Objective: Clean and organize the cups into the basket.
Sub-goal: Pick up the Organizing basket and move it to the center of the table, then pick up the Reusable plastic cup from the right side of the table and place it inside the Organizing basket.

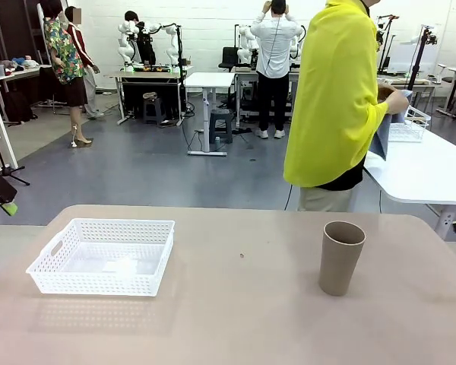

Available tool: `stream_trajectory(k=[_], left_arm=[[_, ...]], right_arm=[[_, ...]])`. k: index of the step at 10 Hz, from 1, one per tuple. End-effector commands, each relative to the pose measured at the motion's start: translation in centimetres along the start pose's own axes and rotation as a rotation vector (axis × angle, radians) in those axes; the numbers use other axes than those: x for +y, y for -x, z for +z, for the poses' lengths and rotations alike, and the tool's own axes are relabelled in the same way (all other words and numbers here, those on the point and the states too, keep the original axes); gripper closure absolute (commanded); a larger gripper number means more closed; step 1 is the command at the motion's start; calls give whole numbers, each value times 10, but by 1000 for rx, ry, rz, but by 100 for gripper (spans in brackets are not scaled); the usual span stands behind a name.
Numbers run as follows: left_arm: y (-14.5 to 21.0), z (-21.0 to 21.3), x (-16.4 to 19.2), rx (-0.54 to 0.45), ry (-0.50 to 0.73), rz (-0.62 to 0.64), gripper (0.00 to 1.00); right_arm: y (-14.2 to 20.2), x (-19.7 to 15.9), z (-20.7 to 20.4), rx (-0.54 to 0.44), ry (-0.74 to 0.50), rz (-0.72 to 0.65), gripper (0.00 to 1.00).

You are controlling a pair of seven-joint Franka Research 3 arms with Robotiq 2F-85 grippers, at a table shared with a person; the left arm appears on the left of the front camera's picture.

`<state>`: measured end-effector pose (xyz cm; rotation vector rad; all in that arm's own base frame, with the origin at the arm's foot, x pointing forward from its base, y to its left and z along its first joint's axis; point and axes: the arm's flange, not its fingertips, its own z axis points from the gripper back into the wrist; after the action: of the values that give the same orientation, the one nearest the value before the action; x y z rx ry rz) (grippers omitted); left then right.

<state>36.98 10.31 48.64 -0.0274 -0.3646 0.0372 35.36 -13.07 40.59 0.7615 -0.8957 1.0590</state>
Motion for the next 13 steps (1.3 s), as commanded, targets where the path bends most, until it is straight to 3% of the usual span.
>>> stream_trajectory(k=[1,4,6,9,13], left_arm=[[-2,1,-6,78,-14,-47,0],[1,-5,-13,119,-24,-39,0],[8,-12,-9,94,-27,-28,0],[5,-7,-11,107,3,-37,0],[5,-7,-11,107,3,-37,0]], right_arm=[[3,-13,-32,-14,-31,56,0],[0,-31,-79,17,-55,57,0],[-1,-39,-102,44,-33,31,0],[6,-50,-125,74,-110,110,0],[1,-41,-116,74,-102,63,0]])
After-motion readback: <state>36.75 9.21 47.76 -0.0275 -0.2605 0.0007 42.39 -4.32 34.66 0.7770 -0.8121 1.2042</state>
